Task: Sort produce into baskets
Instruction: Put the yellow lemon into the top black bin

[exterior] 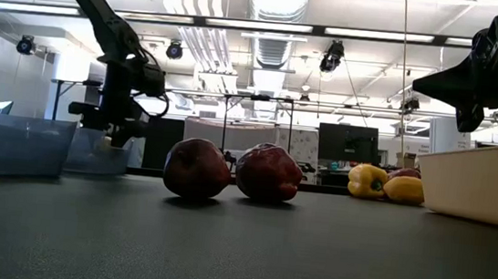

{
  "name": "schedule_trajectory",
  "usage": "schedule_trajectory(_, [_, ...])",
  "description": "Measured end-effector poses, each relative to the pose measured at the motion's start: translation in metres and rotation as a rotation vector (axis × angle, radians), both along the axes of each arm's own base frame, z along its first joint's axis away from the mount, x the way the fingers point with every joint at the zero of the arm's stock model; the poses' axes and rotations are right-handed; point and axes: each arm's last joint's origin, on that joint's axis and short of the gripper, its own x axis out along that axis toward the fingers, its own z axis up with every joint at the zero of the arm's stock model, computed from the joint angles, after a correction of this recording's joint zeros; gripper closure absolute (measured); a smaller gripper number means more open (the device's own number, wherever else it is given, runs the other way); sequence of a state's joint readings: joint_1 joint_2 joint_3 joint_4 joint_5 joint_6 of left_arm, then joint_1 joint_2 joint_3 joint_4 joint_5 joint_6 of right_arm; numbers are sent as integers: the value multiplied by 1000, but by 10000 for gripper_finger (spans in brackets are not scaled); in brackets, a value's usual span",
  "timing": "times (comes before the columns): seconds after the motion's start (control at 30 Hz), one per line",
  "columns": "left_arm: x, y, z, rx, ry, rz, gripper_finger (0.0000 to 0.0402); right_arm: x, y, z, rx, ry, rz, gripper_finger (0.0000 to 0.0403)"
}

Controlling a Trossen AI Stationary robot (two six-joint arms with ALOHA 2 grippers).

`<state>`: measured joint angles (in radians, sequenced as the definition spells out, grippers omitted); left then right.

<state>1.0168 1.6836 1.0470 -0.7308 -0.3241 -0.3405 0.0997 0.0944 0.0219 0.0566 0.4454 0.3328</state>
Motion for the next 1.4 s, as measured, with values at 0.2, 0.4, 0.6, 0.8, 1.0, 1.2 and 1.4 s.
schedule_trajectory(0.2, [1,0,0,-16,-37,-15,146,0,0,0,0,0,0,390])
schedule_trajectory(0.4, [2,-2,4,-42,-93,-29,115,0,0,0,0,0,0,390])
schedule_trajectory(0.6, [0,-9,23,-3,-155,-44,111,0,0,0,0,0,0,390])
schedule_trajectory(0.8, [-1,-19,53,50,-317,-110,111,0,0,0,0,0,0,390])
schedule_trajectory(1.0, [25,-31,84,45,-787,-390,111,0,0,0,-10,0,-1,390])
schedule_trajectory(1.2, [73,-50,102,154,-997,-686,112,-2,-2,16,-80,-133,-64,390])
schedule_trajectory(1.4, [109,-68,109,196,-1132,-771,112,-12,-6,43,215,-547,-148,390])
